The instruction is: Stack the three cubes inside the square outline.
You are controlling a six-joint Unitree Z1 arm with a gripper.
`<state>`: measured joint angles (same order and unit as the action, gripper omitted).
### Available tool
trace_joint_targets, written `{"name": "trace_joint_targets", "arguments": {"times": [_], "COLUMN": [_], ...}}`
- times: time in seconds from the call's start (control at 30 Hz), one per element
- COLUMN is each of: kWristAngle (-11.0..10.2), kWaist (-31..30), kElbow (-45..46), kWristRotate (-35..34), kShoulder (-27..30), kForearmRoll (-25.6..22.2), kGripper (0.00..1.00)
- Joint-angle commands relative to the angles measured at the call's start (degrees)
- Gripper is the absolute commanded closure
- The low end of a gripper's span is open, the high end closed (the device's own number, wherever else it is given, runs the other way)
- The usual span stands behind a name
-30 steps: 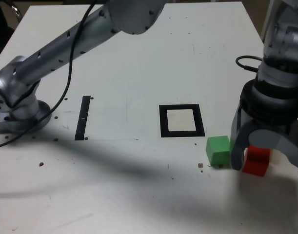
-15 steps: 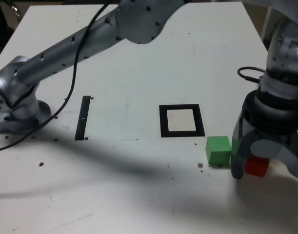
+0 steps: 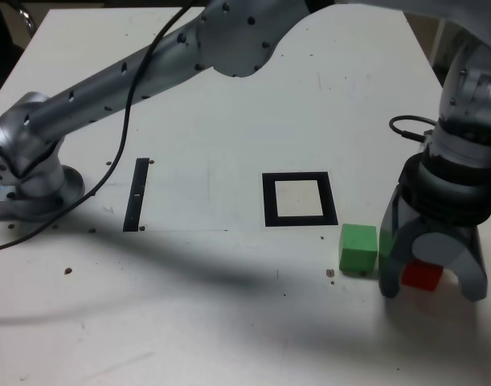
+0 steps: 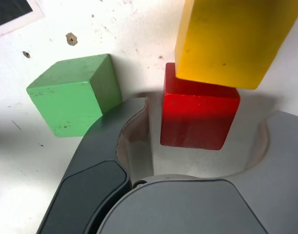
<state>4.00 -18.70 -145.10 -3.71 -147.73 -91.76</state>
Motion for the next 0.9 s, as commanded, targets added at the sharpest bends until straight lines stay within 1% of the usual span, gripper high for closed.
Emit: {"name": "trace_joint_targets", "arguments": {"times": [0.0, 0.07, 0.1, 0.67, 0.87], "kWristAngle": [-0.3, -0.5, -0.6, -0.3, -0.7], "kWaist": [0.1, 0.1, 0.1, 0.0, -0.6], "kElbow": [-0.5, -0.7, -0.7, -1.0, -1.2], "kWristRotate": [0.0, 0.1, 0.1, 0.1, 0.0], "kShoulder": [-0.1, 0.0, 0.0, 0.0, 1.3], "kForearmRoll": [-0.7, -0.7, -0.7, -1.0, -1.4], "kGripper": [0.68, 0.73, 0.73, 0.73, 0.73]}}
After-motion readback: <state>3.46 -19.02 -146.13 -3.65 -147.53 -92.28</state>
